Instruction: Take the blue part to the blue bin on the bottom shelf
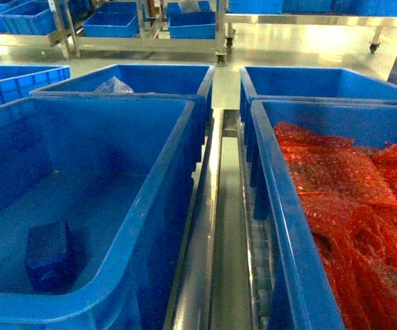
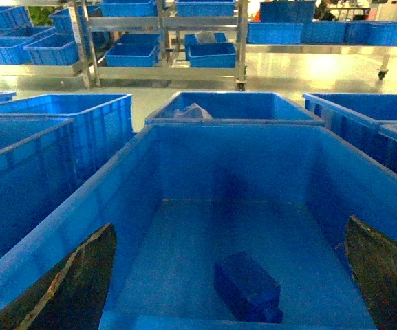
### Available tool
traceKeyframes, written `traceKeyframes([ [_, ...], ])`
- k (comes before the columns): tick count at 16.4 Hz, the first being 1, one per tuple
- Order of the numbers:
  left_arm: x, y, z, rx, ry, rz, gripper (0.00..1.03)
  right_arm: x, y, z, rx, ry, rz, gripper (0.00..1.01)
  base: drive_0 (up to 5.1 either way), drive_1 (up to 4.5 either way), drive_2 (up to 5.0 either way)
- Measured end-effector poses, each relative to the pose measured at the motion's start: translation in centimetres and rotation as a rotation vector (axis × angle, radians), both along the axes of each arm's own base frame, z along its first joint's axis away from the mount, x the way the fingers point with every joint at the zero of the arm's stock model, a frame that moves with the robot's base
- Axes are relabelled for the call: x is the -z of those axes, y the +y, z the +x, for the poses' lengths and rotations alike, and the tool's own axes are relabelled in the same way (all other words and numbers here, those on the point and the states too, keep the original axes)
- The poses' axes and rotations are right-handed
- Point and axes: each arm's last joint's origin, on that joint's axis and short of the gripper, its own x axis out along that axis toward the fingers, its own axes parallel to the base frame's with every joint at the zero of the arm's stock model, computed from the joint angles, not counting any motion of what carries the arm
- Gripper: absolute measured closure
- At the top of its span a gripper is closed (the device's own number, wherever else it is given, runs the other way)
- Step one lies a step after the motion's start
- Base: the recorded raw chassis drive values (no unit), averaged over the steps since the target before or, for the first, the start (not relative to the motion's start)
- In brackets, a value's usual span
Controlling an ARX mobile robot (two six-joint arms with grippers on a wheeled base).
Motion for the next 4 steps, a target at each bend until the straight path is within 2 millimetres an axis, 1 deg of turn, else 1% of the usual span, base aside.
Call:
traceKeyframes([
  [4,0.0,0.0,0.0,0.0,0.0,0.0,0.05,0.0,0.0,0.0,0.0,0.0,0.0,0.03,0.0,0.0,0.0],
])
